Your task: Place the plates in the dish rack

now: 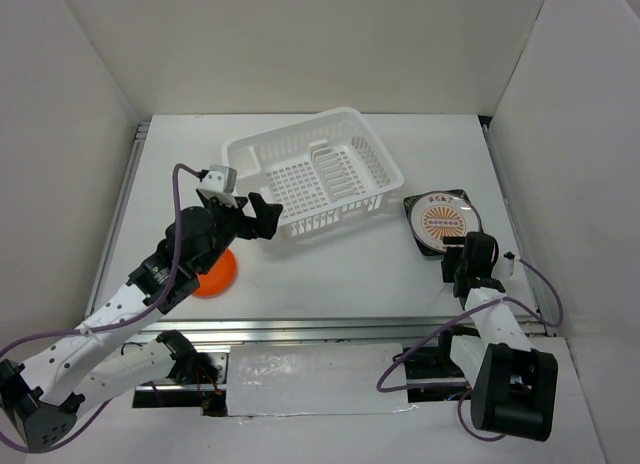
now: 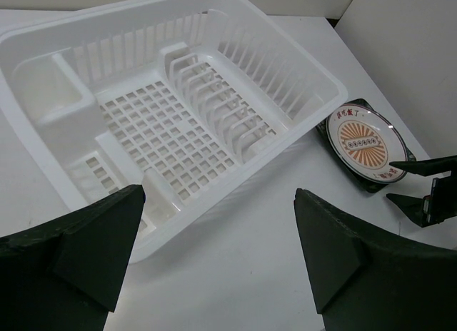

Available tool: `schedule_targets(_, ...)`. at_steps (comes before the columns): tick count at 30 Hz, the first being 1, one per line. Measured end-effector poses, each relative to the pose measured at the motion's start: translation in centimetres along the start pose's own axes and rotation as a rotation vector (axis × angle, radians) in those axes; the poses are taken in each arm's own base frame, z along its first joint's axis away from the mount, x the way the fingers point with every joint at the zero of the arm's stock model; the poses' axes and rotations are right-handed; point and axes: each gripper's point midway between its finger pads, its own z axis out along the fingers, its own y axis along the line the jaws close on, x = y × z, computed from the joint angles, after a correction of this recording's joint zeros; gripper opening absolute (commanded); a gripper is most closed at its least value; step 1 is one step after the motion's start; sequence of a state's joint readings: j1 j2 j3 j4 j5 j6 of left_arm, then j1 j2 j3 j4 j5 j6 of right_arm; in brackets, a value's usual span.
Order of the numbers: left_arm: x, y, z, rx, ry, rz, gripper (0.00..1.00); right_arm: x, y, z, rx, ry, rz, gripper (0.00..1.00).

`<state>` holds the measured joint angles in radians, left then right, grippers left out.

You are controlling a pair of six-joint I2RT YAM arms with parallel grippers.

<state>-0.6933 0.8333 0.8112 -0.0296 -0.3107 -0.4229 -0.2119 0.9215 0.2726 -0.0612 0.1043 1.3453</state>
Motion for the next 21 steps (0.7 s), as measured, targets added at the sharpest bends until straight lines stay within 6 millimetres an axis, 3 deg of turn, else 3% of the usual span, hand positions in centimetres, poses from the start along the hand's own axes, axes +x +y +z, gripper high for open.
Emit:
schedule_targets(14,0.4,0.0,0.4,-0.004,0.012,0.005,0.99,-0.3,-1.3,1.8,0.058,-0.013,0.019,0.66)
schedule_targets(21,0.5,0.0,0.5,-0.005,0.016,0.006,0.99,-0.5,-0.8,2.6,0.04,-0.009,0.043,0.62)
